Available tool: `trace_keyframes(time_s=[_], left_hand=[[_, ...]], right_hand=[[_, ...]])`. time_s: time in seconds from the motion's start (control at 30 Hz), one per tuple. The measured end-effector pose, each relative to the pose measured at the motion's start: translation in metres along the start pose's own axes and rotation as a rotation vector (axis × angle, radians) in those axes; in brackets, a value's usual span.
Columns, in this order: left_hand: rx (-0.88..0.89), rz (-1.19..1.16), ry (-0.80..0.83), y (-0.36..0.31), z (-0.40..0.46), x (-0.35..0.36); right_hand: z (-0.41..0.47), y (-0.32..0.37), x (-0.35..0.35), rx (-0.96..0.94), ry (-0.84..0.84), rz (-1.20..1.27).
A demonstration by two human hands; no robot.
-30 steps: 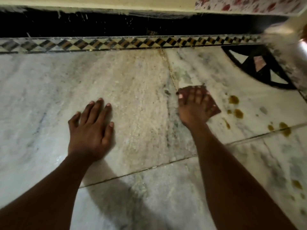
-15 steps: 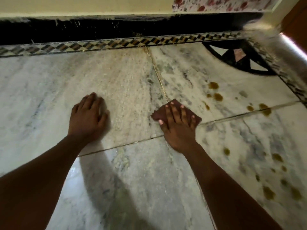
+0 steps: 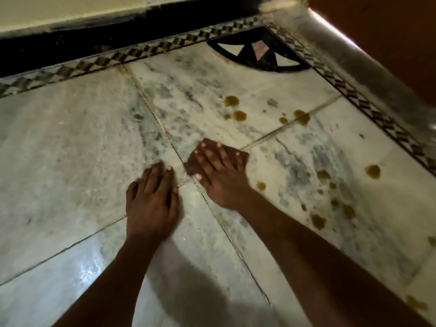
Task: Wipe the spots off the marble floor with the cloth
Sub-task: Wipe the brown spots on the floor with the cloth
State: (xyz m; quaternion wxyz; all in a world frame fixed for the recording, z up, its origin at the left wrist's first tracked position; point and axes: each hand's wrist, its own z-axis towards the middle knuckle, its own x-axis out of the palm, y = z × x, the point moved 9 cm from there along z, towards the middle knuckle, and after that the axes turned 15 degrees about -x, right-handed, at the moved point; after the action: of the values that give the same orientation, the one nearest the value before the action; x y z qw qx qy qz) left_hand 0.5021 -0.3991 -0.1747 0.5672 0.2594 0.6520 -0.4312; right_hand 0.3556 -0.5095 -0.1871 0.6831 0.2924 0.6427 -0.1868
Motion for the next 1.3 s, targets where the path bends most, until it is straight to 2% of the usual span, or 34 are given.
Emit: trace_keyframes(time_s=[0.07,0.13,0.27,0.33,0.37,0.43,0.53,0.63,0.77,0.8,0.87,0.97,1.07,1.17,1.23,1.3], left_hand=[[-0.002,0.009,0.016,-0.001,0.002,0.000],[0.000,0.010,0.036,-0.003,0.001,-0.001],[-0.006,0.005,0.040,-0.001,0.003,0.002],[-0.020,0.009,0.044,0.001,0.004,0.004],[-0.025,0.005,0.050,0.000,0.003,0.003],[-0.022,-0.012,0.050,-0.003,0.002,-0.003],[-0.024,-0.012,0.050,-0.005,0.000,-0.008],[-0.027,-0.014,0.037,-0.007,0.001,-0.008],[-0.032,0.016,0.030,-0.004,0.002,-0.003],[-0.031,0.016,0.040,-0.004,0.001,-0.003],[-0.024,0.016,0.051,-0.007,-0.001,-0.006],[-0.024,0.000,0.042,-0.008,-0.001,-0.008],[-0.004,0.019,0.032,-0.008,-0.002,-0.003],[0.023,0.055,0.015,-0.009,-0.003,-0.001],[0.024,0.100,0.034,-0.013,-0.010,0.004],[0.021,0.128,0.073,-0.023,-0.022,0.005]], right_hand=[[-0.052,0.003,0.005,-0.085,0.050,-0.059],[-0.089,-0.014,0.003,-0.036,0.044,-0.056],[-0.069,-0.072,-0.005,0.350,-0.093,-0.086],[-0.038,-0.076,-0.007,0.441,-0.108,0.009],[-0.032,-0.067,-0.004,0.418,-0.060,0.071],[-0.037,-0.035,0.000,0.234,-0.006,0.061],[-0.102,0.008,0.001,0.048,0.009,-0.008],[-0.140,-0.016,-0.003,0.187,-0.036,-0.024],[-0.102,-0.056,-0.004,0.509,-0.100,0.001],[-0.098,-0.050,-0.005,0.521,-0.113,0.020],[-0.109,-0.023,-0.010,0.406,-0.145,-0.010],[-0.175,0.017,-0.007,0.265,-0.079,0.003],[-0.235,-0.017,-0.007,0.485,-0.082,-0.004],[-0.222,-0.070,-0.004,0.698,-0.074,0.039],[-0.200,-0.077,-0.001,0.707,-0.078,0.078],[-0.197,-0.054,-0.005,0.579,-0.104,0.036]])
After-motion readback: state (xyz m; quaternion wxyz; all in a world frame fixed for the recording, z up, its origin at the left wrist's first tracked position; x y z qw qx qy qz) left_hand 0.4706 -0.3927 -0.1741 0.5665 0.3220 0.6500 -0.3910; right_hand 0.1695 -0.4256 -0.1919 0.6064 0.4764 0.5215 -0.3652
